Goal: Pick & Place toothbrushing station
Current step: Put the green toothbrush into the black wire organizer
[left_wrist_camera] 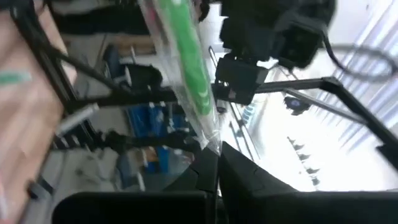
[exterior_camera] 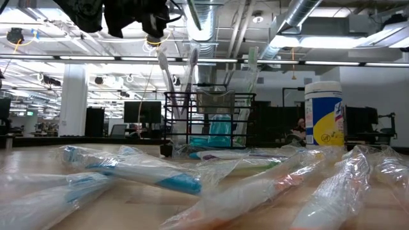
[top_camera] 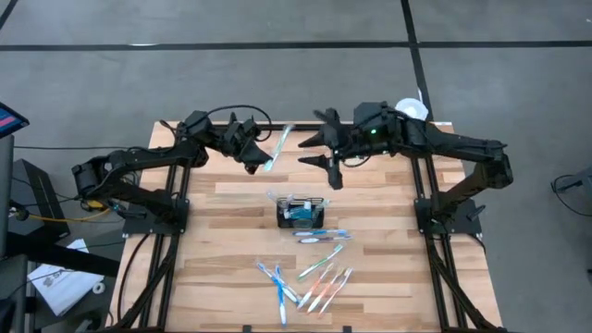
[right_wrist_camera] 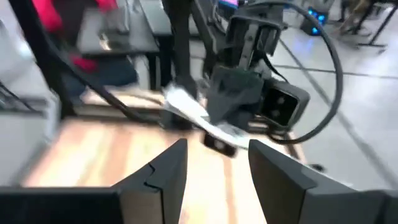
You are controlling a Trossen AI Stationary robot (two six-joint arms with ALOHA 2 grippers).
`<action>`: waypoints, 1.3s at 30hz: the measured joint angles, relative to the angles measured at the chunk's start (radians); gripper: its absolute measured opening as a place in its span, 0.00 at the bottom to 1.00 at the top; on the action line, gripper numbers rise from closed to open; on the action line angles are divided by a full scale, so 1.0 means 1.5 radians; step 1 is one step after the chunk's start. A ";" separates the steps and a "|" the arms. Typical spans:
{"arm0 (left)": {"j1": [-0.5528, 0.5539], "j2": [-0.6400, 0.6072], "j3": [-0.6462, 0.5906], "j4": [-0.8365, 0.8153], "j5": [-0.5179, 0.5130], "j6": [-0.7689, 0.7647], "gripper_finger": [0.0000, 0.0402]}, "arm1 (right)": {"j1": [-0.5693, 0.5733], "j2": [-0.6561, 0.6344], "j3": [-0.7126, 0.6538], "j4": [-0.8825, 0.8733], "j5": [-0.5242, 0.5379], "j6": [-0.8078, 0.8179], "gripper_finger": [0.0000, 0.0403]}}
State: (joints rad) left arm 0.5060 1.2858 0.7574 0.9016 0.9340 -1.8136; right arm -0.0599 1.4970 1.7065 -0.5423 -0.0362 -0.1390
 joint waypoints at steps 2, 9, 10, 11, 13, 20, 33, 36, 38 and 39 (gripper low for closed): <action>0.000 0.000 0.000 -0.001 0.018 -0.035 0.00 | 0.012 0.019 0.018 -0.040 0.038 -0.051 0.40; 0.005 0.014 0.000 -0.002 0.042 -0.109 0.00 | 0.042 0.094 0.085 -0.034 0.085 -0.157 0.38; 0.005 0.019 0.001 0.000 0.047 -0.110 0.00 | 0.046 0.103 0.095 -0.038 0.085 -0.170 0.38; 0.005 0.024 0.001 -0.001 0.052 -0.111 0.00 | 0.049 0.113 0.106 -0.036 0.085 -0.185 0.37; 0.003 0.037 0.001 -0.003 0.064 -0.122 0.00 | 0.056 0.131 0.134 -0.037 0.084 -0.206 0.36; 0.002 0.054 0.001 -0.002 0.094 -0.143 0.00 | 0.082 0.165 0.207 -0.119 0.077 -0.239 0.34; 0.003 0.054 0.046 0.002 0.098 -0.156 0.00 | 0.086 0.173 0.207 -0.146 0.073 -0.222 0.42; 0.003 0.054 0.046 0.000 0.098 -0.156 0.00 | 0.086 0.182 0.210 -0.131 0.073 -0.226 0.44; 0.003 0.054 0.046 0.000 0.098 -0.156 0.00 | 0.087 0.190 0.208 -0.123 0.075 -0.226 0.45; 0.003 0.054 0.046 -0.001 0.098 -0.156 0.00 | 0.087 0.196 0.207 -0.117 0.075 -0.226 0.45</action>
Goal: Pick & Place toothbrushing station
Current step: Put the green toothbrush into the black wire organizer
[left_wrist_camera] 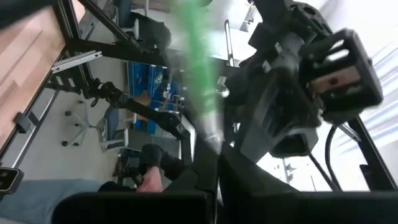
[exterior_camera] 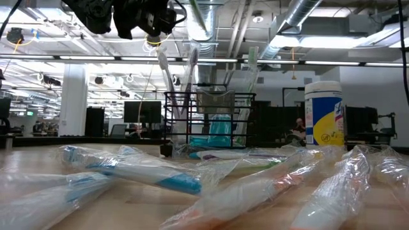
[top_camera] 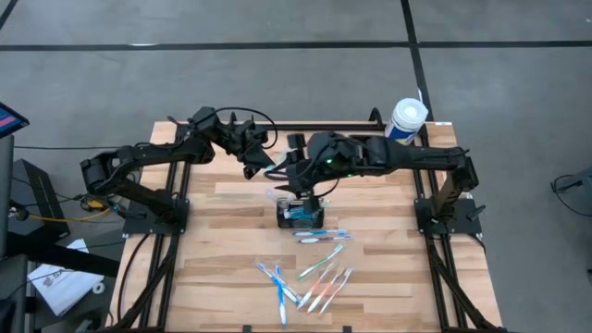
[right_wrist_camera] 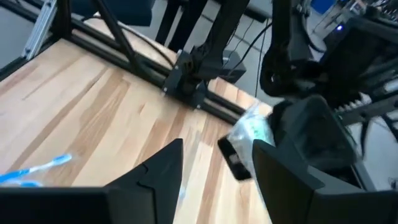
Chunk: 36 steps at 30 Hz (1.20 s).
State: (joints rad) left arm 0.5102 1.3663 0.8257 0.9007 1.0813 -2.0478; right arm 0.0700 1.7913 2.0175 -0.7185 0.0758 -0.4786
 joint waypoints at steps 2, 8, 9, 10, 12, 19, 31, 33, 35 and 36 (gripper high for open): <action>0.000 0.000 0.000 0.001 0.000 0.000 0.00 | 0.000 0.002 -0.001 0.019 0.000 0.000 0.46; 0.000 0.000 0.000 0.002 0.008 0.003 0.00 | -0.015 -0.001 0.001 0.055 0.007 0.000 0.42; 0.000 0.000 0.000 0.002 0.011 0.003 0.00 | -0.018 0.000 0.000 0.055 0.008 0.000 0.41; 0.000 0.000 0.000 0.002 0.012 0.003 0.00 | -0.020 0.000 0.000 0.055 0.007 0.000 0.40; 0.000 0.000 0.000 0.002 0.012 0.003 0.00 | -0.025 -0.001 0.001 0.054 0.003 0.000 0.39; 0.000 0.000 0.000 0.004 0.012 0.003 0.00 | -0.026 -0.001 0.001 0.051 -0.028 0.002 0.38; 0.000 0.000 0.000 0.004 0.013 0.003 0.00 | -0.027 0.009 0.001 0.059 -0.033 0.005 0.37; 0.000 0.000 0.000 0.004 0.014 0.002 0.00 | -0.027 0.013 -0.001 0.052 -0.036 0.005 0.36; 0.000 0.000 0.000 0.006 0.015 0.003 0.00 | -0.026 0.025 0.002 0.064 -0.037 0.006 0.35; 0.000 0.000 0.000 0.007 0.015 0.003 0.00 | -0.026 0.029 0.003 0.070 -0.037 0.008 0.35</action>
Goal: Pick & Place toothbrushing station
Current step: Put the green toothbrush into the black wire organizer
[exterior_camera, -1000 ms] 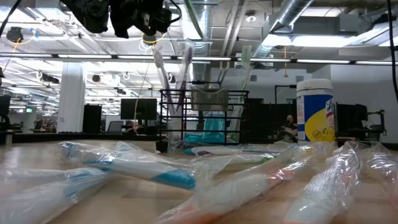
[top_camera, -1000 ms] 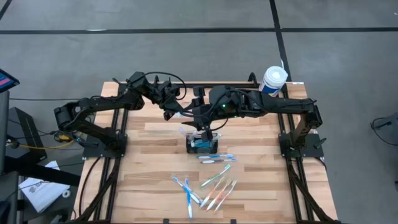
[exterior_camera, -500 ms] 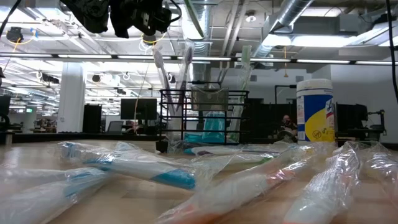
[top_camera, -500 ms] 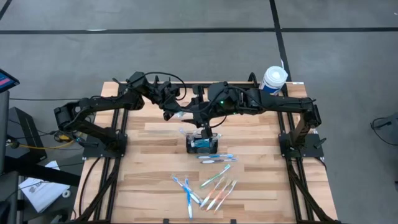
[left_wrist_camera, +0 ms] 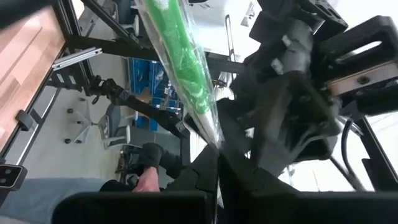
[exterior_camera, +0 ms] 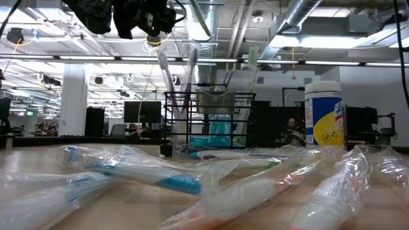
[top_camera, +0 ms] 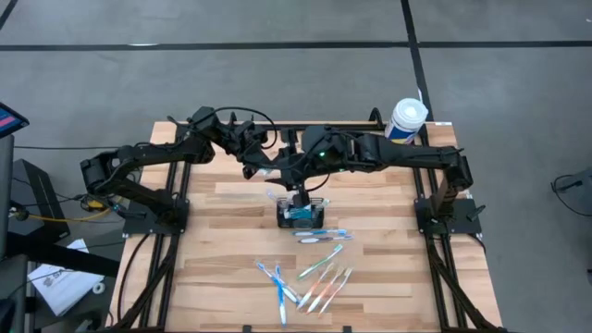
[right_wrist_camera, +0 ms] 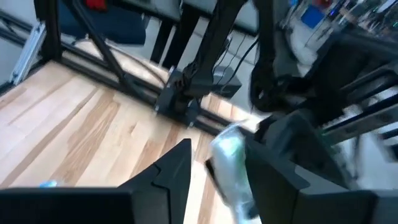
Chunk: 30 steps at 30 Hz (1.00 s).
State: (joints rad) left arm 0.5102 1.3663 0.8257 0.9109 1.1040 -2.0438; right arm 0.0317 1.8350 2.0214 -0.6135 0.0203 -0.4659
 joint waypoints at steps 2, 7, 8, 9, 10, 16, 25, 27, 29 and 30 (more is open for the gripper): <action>0.000 0.000 0.000 -0.002 0.001 0.000 0.00 | 0.001 0.005 -0.004 -0.008 0.002 0.008 0.34; 0.000 0.000 0.000 0.003 0.002 0.000 0.00 | -0.005 0.011 0.010 -0.003 0.022 0.030 0.25; 0.000 0.000 0.000 0.004 0.001 0.000 0.00 | -0.008 0.014 0.020 -0.010 0.022 0.032 0.20; 0.000 0.000 0.000 0.007 0.000 0.000 0.00 | -0.012 0.015 0.027 -0.015 0.022 0.032 0.14; 0.000 0.000 0.000 0.006 0.000 0.000 0.00 | -0.015 0.015 0.032 -0.024 0.021 0.032 0.08; 0.000 0.000 0.000 0.008 -0.008 0.015 0.00 | -0.022 0.016 0.043 -0.038 0.022 0.032 0.04; 0.020 0.000 0.000 0.008 -0.028 0.120 0.14 | -0.022 0.013 0.045 -0.075 0.023 0.054 0.02; 0.030 -0.002 -0.001 0.012 0.002 0.150 0.18 | -0.022 0.003 0.044 -0.132 0.041 0.056 0.02; 0.039 -0.006 0.001 0.021 0.007 0.177 0.23 | -0.025 -0.014 0.042 -0.144 0.060 0.046 0.02; 0.045 -0.006 0.001 0.020 0.007 0.191 0.24 | -0.031 -0.025 0.042 -0.146 0.059 0.044 0.02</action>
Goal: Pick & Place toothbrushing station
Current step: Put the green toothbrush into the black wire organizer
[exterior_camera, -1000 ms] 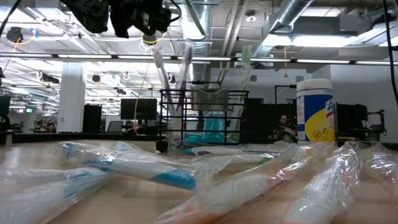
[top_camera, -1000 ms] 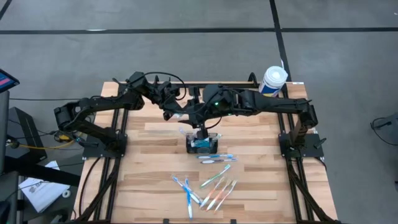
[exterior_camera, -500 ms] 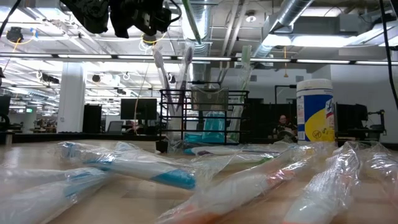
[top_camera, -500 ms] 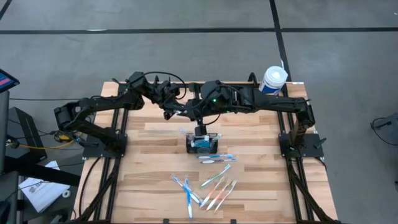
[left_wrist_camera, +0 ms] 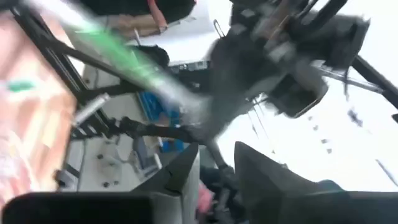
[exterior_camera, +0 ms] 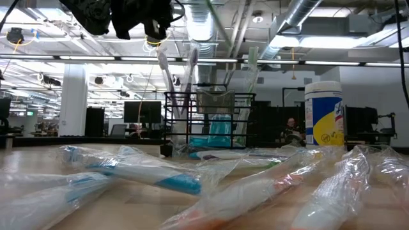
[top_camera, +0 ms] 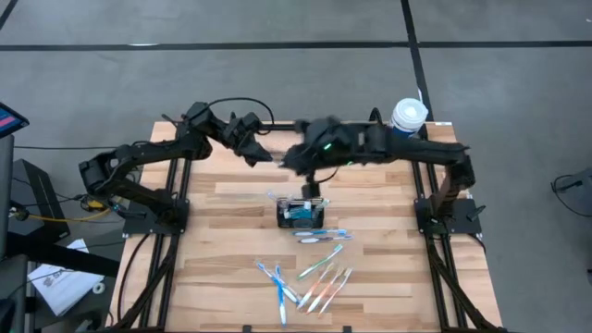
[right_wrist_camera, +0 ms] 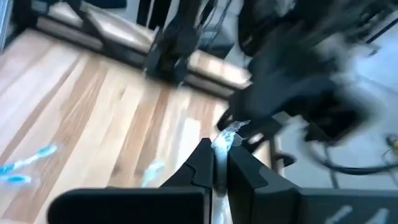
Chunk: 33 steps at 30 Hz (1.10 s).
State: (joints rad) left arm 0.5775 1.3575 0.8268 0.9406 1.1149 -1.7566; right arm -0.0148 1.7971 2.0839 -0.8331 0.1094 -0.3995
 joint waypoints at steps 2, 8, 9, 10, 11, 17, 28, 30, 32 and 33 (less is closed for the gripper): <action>0.016 0.002 0.000 -0.008 -0.002 0.036 0.28 | -0.015 -0.029 0.011 0.009 -0.011 0.015 0.02; 0.075 0.003 0.000 -0.009 -0.009 0.162 0.36 | -0.050 -0.092 0.044 -0.023 -0.053 0.124 0.02; 0.088 0.003 0.000 -0.006 -0.011 0.190 0.36 | -0.049 -0.098 0.044 -0.019 -0.055 0.145 0.02; 0.097 0.003 0.000 -0.004 -0.015 0.222 0.36 | -0.048 -0.106 0.044 -0.014 -0.052 0.170 0.02; 0.104 0.003 0.000 -0.002 -0.024 0.265 0.36 | -0.045 -0.113 0.044 -0.007 -0.039 0.202 0.02; 0.120 -0.025 -0.001 0.003 -0.117 0.517 0.31 | 0.036 -0.145 0.044 0.035 0.145 0.362 0.02; 0.140 -0.096 -0.001 -0.003 -0.222 0.708 0.29 | 0.228 -0.152 -0.152 0.028 0.613 0.702 0.02; 0.140 -0.108 -0.001 -0.006 -0.222 0.718 0.29 | 0.254 -0.152 -0.213 0.065 0.687 0.779 0.02; 0.140 -0.118 -0.001 -0.006 -0.222 0.728 0.29 | 0.273 -0.152 -0.269 0.117 0.736 0.839 0.02; 0.140 -0.121 -0.001 -0.009 -0.223 0.731 0.29 | 0.279 -0.152 -0.295 0.148 0.750 0.856 0.02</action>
State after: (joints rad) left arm 0.7871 1.1762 0.8249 0.9271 0.7806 -0.6601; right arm 0.4038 1.5696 1.6421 -0.6114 1.2343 0.8852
